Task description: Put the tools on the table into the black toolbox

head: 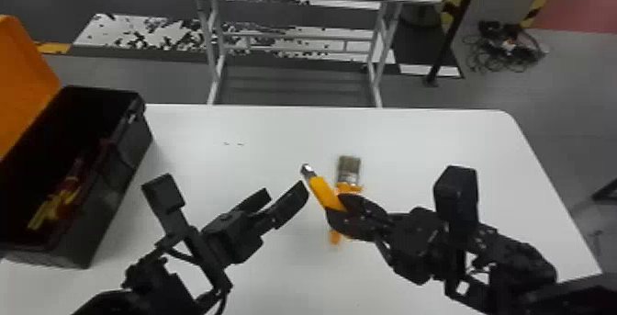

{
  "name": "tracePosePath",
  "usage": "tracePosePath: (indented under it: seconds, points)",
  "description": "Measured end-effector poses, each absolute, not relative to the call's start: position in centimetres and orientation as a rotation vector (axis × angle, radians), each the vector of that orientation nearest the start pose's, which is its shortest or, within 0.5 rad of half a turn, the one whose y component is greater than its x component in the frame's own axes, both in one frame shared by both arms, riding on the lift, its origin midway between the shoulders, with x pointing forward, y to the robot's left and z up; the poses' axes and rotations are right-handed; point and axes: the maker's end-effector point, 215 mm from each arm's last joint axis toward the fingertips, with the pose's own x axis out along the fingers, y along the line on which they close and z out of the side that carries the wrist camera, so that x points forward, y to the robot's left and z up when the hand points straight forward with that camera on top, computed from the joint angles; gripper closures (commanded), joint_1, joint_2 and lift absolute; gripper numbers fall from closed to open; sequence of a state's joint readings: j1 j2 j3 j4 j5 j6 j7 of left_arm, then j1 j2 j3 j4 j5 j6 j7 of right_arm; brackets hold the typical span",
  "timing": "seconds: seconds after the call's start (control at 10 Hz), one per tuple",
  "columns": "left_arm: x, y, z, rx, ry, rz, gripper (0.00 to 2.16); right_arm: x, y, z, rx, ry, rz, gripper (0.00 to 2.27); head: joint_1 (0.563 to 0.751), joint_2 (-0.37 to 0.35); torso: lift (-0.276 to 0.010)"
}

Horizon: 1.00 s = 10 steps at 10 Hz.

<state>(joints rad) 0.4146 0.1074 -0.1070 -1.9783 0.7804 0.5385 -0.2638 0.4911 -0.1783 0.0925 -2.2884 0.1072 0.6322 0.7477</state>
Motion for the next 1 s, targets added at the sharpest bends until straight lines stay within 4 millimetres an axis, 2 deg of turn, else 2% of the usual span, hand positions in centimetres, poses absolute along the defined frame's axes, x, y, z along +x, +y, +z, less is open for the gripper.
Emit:
tracePosePath:
  seconds: [0.3,1.0]
  points:
    - [38.8,3.0,-41.1,-0.801,0.509,-0.599,0.05,34.9,-7.3,-40.0,-0.081,0.487,0.843,2.25,0.695,-0.067,-0.075]
    - [38.0,0.7,-40.6,-0.820,0.521,-0.637,0.06,33.9,-6.1,-40.8,-0.086,0.519,0.854,2.25,0.695,-0.089,-0.075]
